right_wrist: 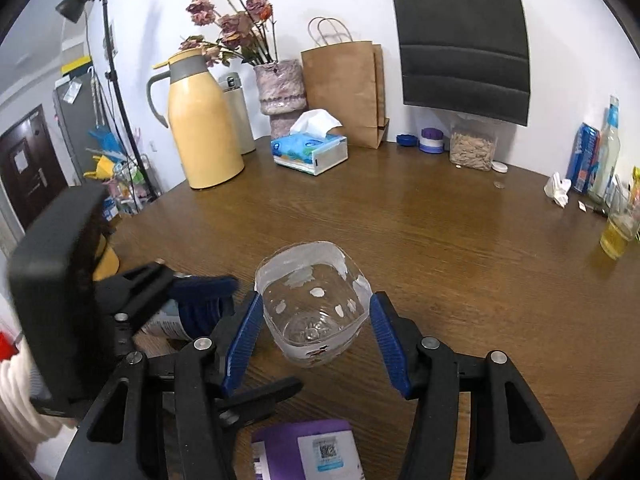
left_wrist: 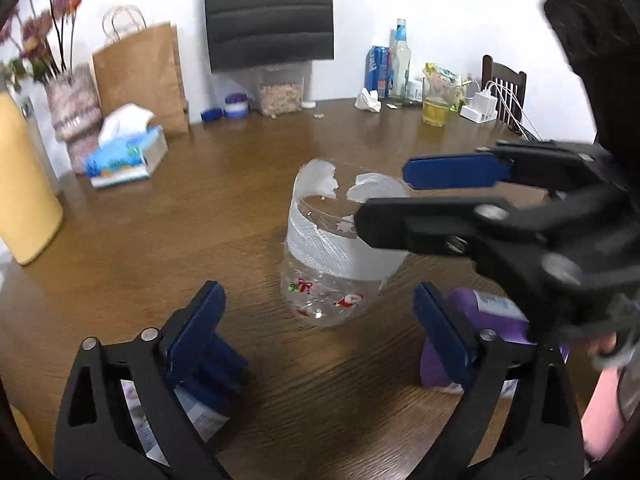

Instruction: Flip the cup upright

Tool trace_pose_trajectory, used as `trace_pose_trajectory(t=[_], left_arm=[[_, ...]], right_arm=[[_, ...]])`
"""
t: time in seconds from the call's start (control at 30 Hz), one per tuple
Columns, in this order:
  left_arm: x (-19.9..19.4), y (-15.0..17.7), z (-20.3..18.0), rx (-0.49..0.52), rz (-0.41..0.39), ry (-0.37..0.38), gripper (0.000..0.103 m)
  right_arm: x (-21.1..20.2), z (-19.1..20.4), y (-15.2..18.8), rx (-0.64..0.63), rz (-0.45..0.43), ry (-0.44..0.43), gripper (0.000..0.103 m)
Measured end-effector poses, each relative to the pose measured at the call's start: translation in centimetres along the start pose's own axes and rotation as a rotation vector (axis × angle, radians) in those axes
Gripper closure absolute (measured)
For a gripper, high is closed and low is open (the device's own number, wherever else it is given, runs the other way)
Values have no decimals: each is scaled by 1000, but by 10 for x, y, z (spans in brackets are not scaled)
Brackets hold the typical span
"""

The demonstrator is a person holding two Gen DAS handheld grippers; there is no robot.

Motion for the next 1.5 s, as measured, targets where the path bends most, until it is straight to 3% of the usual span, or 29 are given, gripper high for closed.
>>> trace_pose_trajectory(t=[0.2, 0.37, 0.6, 0.97, 1.07, 1.23, 1.4, 1.5], left_arm=[[-15, 6, 16, -16, -7, -27, 1], [-23, 7, 30, -68, -4, -46, 1], [-42, 4, 34, -98, -42, -54, 1], [-84, 20, 35, -177, -62, -135, 1], [-107, 28, 32, -194, -90, -185, 0], [-144, 47, 24, -235, -127, -242, 0], [-185, 75, 17, -259, -140, -357, 0], [-210, 97, 2, -281, -184, -356, 0]], right_arm=[[9, 6, -8, -27, 9, 24, 40], [8, 4, -7, -15, 11, 31, 26], [-6, -11, 2, 16, 18, 130, 26], [-67, 3, 22, 70, -50, 116, 25], [-85, 10, 33, 78, -69, 112, 18], [-116, 32, 61, 63, -95, 124, 18], [-155, 63, 88, 5, -174, 129, 18], [-174, 80, 109, -13, -220, 140, 18]])
Point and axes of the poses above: each gripper's, at about its wrist camera, not at the fingertips, and x roughly the way its jaws point, z to its left, y to its underside, the point moved 8 cm from there along x, roughly the way its jaws point, and after that the axes turned 6 degrees about z, right-handed, at the moved point
